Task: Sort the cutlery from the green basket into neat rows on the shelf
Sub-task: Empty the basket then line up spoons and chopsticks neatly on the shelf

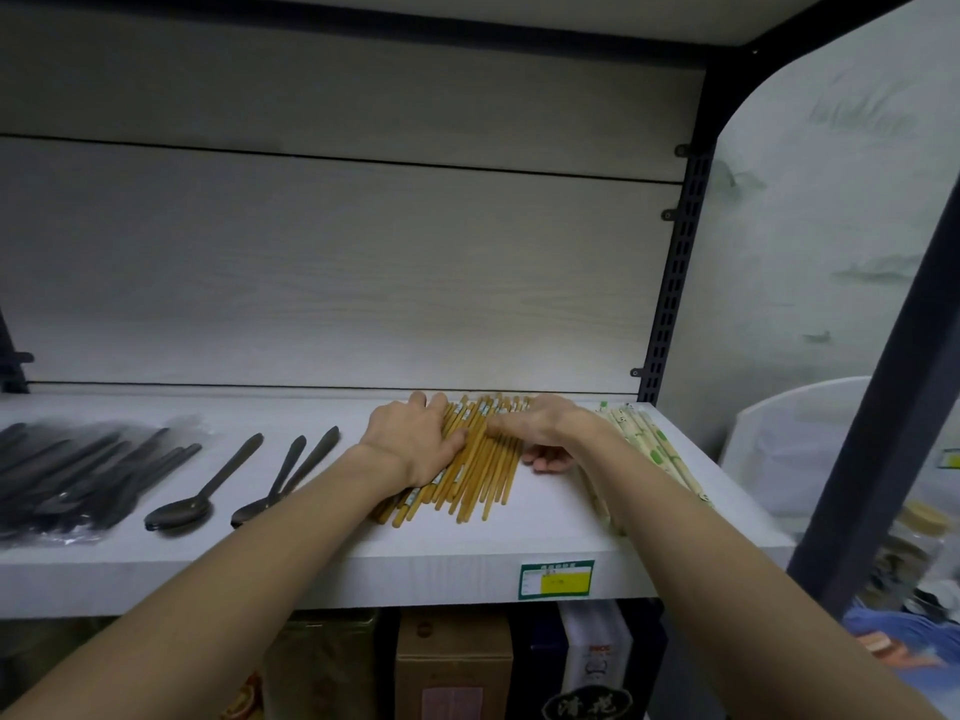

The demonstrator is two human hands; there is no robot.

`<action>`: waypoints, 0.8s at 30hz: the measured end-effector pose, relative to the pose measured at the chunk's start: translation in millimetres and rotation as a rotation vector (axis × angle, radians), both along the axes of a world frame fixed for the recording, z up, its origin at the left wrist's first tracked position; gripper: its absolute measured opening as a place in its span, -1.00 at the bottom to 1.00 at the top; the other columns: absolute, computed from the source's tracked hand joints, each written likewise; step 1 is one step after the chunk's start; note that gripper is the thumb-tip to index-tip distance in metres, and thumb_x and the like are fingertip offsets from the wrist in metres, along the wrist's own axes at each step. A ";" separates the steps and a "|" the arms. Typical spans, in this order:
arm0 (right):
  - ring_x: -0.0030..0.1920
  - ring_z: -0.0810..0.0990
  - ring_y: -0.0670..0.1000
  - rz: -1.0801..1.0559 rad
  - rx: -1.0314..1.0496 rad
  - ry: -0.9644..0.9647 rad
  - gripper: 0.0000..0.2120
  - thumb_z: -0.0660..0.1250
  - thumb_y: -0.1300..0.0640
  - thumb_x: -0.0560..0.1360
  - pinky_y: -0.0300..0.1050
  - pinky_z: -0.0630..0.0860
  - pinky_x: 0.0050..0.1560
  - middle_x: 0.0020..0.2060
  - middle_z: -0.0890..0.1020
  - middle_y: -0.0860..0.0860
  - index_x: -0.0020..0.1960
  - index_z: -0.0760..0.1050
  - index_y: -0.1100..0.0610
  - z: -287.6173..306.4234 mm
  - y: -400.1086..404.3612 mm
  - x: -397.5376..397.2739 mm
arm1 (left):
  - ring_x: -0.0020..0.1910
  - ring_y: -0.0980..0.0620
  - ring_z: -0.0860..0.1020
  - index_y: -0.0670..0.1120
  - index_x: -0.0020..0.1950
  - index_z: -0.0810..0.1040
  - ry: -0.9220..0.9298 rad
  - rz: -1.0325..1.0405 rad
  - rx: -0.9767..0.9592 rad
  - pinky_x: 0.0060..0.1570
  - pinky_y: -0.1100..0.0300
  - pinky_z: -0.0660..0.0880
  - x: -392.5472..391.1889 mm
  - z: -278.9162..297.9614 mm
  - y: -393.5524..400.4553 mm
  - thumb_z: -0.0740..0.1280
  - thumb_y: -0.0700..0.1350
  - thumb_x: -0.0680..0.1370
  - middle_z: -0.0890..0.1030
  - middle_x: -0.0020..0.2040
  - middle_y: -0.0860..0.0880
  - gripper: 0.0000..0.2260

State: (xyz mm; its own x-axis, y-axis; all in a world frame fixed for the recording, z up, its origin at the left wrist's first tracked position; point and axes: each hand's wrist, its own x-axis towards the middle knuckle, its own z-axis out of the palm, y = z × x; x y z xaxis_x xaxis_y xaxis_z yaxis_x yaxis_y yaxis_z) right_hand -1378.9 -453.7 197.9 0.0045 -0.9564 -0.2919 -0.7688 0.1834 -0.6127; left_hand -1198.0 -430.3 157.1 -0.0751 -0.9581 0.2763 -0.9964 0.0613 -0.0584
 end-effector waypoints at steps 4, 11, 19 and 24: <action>-0.53 0.50 -0.01 0.002 -0.060 0.018 -0.58 0.31 -0.24 0.52 -0.27 0.44 -0.50 -0.36 0.60 0.04 -0.11 0.53 0.14 -1.6 4.1 2.3 | 0.11 -0.14 0.57 -0.06 0.35 0.37 0.012 0.041 0.013 0.03 -0.02 0.50 -3.3 3.2 4.2 0.06 0.29 0.64 0.54 0.22 -0.11 -0.50; -0.40 0.59 0.00 0.056 -0.127 0.138 -0.56 0.40 -0.28 0.41 -0.24 0.52 -0.45 -0.26 0.65 0.03 -0.15 0.53 0.13 2.5 14.1 4.6 | 0.17 -0.16 0.55 -0.09 0.39 0.35 -0.005 0.084 0.048 0.08 -0.02 0.46 -9.0 7.4 11.9 0.07 0.29 0.64 0.50 0.27 -0.14 -0.47; -0.13 0.65 0.07 0.147 -0.190 0.333 -0.53 0.30 -0.27 0.49 0.00 0.62 0.10 -0.12 0.66 0.08 -0.04 0.56 0.16 2.9 26.9 10.4 | 0.21 -0.13 0.55 -0.09 0.41 0.36 0.005 0.101 0.053 0.12 -0.01 0.47 -10.7 11.5 17.2 0.09 0.29 0.64 0.53 0.29 -0.12 -0.46; -0.41 0.59 0.06 0.142 -0.090 0.306 -0.61 0.38 -0.16 0.52 -0.10 0.63 -0.25 -0.34 0.62 0.10 -0.18 0.50 0.18 11.5 29.9 15.7 | 0.17 -0.12 0.58 -0.07 0.26 0.50 -0.039 0.071 0.073 0.09 0.02 0.48 -3.8 27.2 15.9 0.10 0.31 0.63 0.62 0.18 -0.09 -0.50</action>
